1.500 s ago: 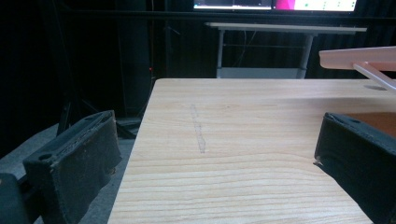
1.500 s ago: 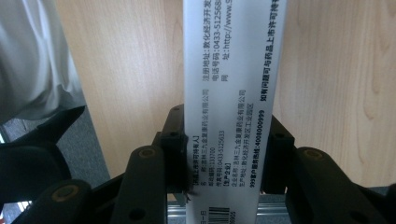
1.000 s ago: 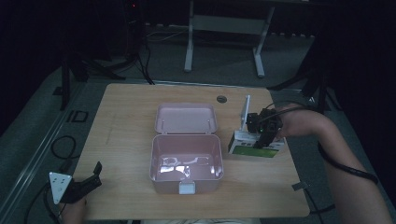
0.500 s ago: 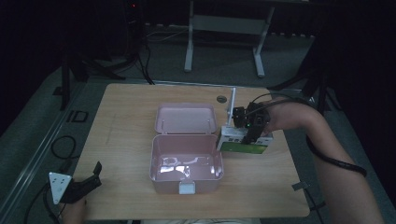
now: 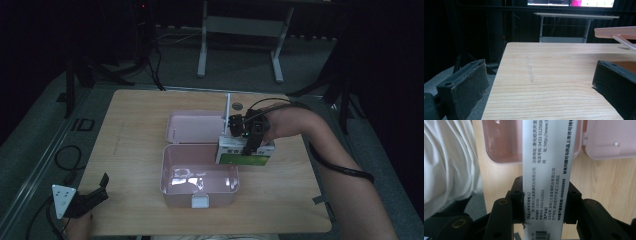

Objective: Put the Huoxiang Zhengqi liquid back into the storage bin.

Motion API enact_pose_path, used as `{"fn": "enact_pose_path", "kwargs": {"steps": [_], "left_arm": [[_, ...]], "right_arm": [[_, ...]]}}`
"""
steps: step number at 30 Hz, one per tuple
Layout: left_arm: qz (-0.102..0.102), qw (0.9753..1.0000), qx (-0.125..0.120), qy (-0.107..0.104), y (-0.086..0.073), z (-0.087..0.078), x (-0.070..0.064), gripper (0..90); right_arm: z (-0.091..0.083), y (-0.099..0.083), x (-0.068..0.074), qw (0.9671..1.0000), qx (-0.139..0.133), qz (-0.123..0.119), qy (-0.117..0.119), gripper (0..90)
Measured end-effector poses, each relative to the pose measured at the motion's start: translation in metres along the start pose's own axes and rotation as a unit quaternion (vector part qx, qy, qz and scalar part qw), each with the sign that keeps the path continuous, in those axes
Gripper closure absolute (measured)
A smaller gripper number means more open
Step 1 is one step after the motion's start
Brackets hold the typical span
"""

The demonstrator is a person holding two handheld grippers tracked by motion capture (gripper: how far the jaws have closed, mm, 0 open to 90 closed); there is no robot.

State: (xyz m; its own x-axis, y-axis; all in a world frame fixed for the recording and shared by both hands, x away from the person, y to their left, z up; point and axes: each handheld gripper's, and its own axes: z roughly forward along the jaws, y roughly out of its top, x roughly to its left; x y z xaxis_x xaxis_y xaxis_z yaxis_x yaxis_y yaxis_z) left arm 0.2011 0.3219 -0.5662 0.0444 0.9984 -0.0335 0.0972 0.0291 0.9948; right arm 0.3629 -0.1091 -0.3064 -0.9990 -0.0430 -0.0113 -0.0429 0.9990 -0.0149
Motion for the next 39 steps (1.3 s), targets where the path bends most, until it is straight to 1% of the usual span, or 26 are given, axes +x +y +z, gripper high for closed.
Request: {"fn": "enact_pose_path", "kwargs": {"steps": [3, 5, 6, 9, 16, 22, 26, 29, 31, 32, 36, 39], "left_arm": [[-0.001, 1.0000, 0.000, 0.000, 0.000, 0.000, 0.000, 0.2], [0.000, 1.0000, 0.000, 0.000, 0.000, 0.000, 0.000, 0.2], [0.000, 1.0000, 0.000, 0.000, 0.000, 0.000, 0.000, 0.2], [0.000, 1.0000, 0.000, -0.001, 0.000, 0.000, 0.000, 0.2], [0.000, 1.0000, -0.001, -0.002, 0.000, 0.000, 0.000, 0.2], [0.000, 1.0000, 0.000, -0.004, 0.000, 0.000, 0.001, 0.2], [0.001, 1.0000, 0.000, -0.004, 0.000, 0.000, 0.000, 0.2], [0.001, 1.0000, 0.000, -0.004, 0.000, 0.000, 0.000, 0.2], [0.001, 1.0000, 0.000, -0.004, 0.000, 0.000, 0.000, 0.2], [0.001, 1.0000, 0.000, -0.004, 0.000, 0.000, 0.000, 0.2], [0.002, 1.0000, 0.000, -0.004, 0.000, 0.000, 0.000, 0.2], [0.002, 1.0000, 0.000, -0.003, 0.000, 0.000, 0.000, 0.2]], "right_arm": [[0.000, 0.009, 0.001, 1.0000, 0.008, -0.003, -0.004, 61.5], [0.000, 0.015, 0.001, 0.9999, 0.008, -0.005, -0.004, 61.6], [0.000, 0.015, 0.001, 0.9999, 0.008, -0.005, -0.004, 61.6], [0.001, 0.027, 0.001, 0.9999, 0.006, -0.013, -0.007, 61.6], [0.004, 0.050, 0.001, 0.9999, -0.001, -0.014, 0.002, 61.6], [0.012, 0.070, 0.004, 0.9997, -0.002, -0.024, 0.009, 61.6], [0.021, 0.081, 0.007, 0.9993, 0.002, -0.034, 0.016, 61.6], [0.030, 0.086, 0.008, 0.9990, 0.011, -0.038, 0.019, 61.6], [0.036, 0.088, 0.008, 0.9991, 0.011, -0.035, 0.022, 61.6], [0.036, 0.088, 0.008, 0.9991, 0.011, -0.035, 0.022, 61.6], [0.055, 0.091, 0.011, 0.9986, 0.012, -0.041, 0.031, 61.6], [0.069, 0.093, 0.013, 0.9982, 0.019, -0.045, 0.035, 61.6]]}}
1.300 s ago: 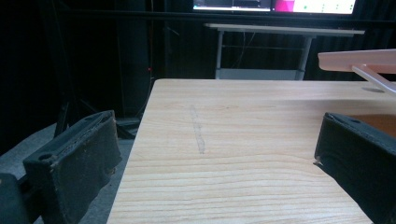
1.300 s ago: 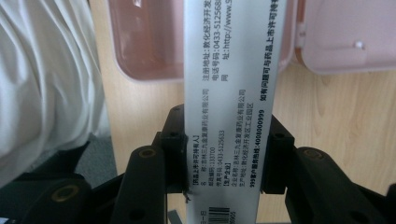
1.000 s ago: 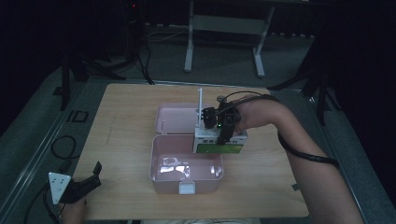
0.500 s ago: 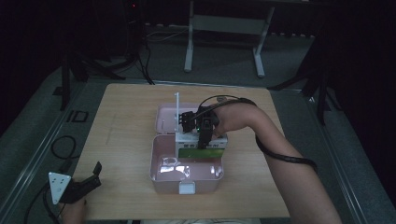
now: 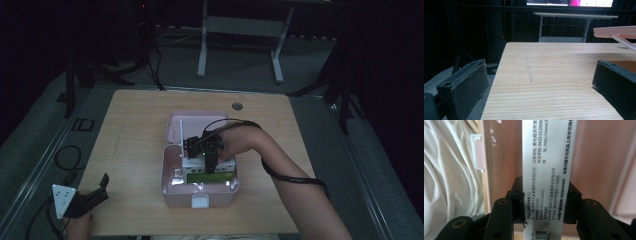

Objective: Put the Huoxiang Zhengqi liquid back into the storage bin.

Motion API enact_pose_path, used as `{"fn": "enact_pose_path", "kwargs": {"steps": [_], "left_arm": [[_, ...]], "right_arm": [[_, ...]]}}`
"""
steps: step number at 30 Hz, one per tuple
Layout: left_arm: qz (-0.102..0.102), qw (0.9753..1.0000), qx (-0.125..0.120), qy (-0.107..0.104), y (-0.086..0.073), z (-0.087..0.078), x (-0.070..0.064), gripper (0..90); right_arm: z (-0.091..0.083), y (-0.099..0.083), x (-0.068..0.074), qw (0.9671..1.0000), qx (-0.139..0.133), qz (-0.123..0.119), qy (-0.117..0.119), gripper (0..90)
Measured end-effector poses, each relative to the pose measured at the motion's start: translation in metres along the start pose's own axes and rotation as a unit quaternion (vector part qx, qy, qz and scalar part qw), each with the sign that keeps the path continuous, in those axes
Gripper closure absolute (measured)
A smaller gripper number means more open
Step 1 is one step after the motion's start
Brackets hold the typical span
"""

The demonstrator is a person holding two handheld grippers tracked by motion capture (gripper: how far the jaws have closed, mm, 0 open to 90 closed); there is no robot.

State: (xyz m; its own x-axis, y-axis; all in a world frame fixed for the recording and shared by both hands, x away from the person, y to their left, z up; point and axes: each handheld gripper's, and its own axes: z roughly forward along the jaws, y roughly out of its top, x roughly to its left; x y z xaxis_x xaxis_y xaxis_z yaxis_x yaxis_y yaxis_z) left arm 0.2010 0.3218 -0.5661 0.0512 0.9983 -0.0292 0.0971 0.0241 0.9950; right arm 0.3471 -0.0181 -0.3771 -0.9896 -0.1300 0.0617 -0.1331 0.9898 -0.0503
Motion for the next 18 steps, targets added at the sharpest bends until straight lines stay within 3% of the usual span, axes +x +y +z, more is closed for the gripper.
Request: {"fn": "enact_pose_path", "kwargs": {"steps": [18], "left_arm": [[0.000, 1.0000, 0.000, -0.002, 0.000, 0.000, 0.000, 0.2]], "right_arm": [[0.060, 0.005, 0.002, 0.9995, 0.006, -0.002, 0.031, 61.5]]}}
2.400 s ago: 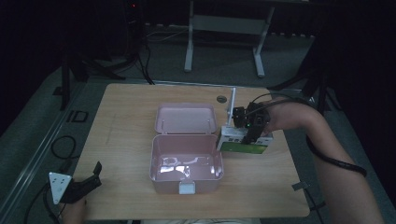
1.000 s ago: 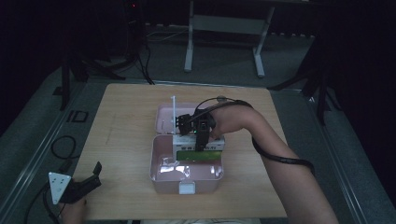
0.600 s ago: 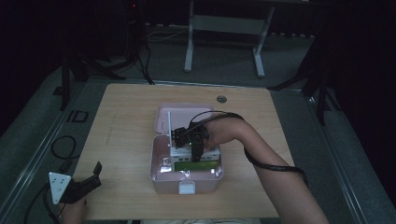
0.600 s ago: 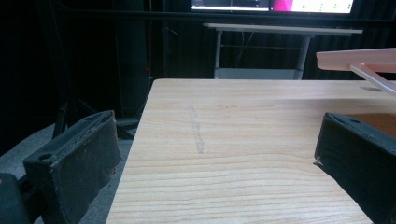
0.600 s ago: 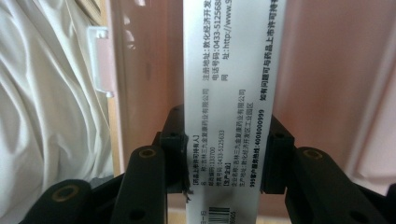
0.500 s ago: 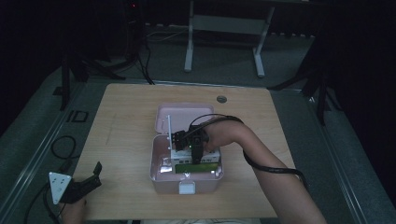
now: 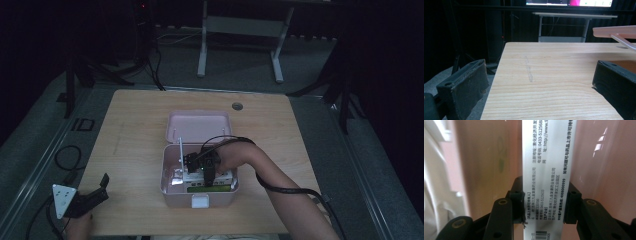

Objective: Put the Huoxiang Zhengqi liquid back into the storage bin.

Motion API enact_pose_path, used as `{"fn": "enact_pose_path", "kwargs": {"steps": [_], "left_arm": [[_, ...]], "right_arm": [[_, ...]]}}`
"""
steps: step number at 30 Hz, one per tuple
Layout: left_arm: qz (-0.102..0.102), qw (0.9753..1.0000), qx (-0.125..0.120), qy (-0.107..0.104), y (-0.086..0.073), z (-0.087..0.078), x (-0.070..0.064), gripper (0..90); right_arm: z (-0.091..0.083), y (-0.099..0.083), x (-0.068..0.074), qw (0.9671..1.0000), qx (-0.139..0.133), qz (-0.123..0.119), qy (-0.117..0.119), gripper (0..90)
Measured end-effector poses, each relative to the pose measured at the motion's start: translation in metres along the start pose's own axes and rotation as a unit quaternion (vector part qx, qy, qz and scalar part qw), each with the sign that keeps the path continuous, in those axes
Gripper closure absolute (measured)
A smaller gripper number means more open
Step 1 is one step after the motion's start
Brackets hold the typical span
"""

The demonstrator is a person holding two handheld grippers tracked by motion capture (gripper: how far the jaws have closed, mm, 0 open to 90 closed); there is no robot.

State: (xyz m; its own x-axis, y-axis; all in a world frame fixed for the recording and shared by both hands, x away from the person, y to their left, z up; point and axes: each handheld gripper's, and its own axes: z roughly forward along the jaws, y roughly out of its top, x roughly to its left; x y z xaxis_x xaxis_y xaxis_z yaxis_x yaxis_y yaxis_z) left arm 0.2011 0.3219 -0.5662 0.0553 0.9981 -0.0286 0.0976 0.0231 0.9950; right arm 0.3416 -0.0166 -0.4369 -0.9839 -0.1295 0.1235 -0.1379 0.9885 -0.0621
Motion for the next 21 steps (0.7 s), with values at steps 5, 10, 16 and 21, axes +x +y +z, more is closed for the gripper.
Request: {"fn": "enact_pose_path", "kwargs": {"steps": [5, 10, 16, 21], "left_arm": [[0.000, 1.0000, 0.000, 0.000, 0.000, 0.000, 0.000, 0.2], [-0.001, 1.0000, 0.000, 0.000, 0.000, 0.000, 0.000, 0.2], [0.000, 1.0000, 0.001, 0.000, 0.000, 0.000, 0.000, 0.2], [0.001, 1.0000, 0.001, 0.000, 0.000, 0.000, 0.000, 0.2]], "right_arm": [[0.010, 0.001, 0.001, 1.0000, -0.001, -0.005, 0.000, 61.5], [0.021, 0.003, 0.002, 0.9998, 0.010, -0.010, -0.014, 61.4], [0.024, 0.000, 0.000, 1.0000, 0.004, 0.000, -0.007, 61.3], [0.019, -0.002, 0.000, 0.9999, -0.011, 0.001, 0.003, 56.7]]}}
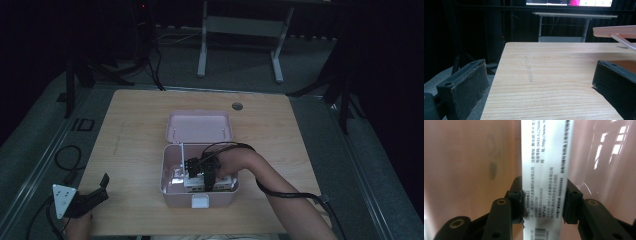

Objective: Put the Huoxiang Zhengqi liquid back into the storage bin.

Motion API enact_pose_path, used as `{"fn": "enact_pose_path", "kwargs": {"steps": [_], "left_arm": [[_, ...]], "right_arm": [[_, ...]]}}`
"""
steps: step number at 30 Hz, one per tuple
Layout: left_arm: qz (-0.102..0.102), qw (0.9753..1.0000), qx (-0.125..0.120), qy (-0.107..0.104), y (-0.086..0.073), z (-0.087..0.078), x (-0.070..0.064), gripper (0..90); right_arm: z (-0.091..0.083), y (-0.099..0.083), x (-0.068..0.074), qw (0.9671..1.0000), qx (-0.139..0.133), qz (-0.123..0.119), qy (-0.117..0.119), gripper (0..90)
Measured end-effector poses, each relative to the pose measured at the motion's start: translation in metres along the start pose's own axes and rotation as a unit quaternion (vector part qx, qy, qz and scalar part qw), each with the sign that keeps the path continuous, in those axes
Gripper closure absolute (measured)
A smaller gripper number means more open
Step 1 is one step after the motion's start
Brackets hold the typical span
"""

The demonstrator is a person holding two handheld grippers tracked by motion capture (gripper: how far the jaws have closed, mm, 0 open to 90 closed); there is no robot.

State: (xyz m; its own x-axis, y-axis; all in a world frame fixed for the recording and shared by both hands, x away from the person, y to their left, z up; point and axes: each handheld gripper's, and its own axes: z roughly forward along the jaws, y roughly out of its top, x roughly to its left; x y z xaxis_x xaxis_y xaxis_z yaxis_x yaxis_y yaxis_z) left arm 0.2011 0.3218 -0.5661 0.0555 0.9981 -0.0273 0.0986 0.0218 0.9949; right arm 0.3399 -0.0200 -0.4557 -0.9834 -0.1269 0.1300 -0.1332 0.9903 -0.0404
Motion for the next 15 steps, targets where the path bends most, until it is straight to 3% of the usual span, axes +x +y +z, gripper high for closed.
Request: {"fn": "enact_pose_path", "kwargs": {"steps": [7, 15], "left_arm": [[0.000, 1.0000, 0.000, 0.000, 0.000, 0.000, 0.000, 0.2], [0.000, 1.0000, 0.000, 0.000, 0.000, 0.000, 0.000, 0.2]], "right_arm": [[-0.028, -0.007, 0.005, 0.9995, -0.029, 0.004, -0.010, 49.4], [-0.054, -0.031, 0.003, 0.9969, -0.066, 0.024, -0.034, 40.5]]}}
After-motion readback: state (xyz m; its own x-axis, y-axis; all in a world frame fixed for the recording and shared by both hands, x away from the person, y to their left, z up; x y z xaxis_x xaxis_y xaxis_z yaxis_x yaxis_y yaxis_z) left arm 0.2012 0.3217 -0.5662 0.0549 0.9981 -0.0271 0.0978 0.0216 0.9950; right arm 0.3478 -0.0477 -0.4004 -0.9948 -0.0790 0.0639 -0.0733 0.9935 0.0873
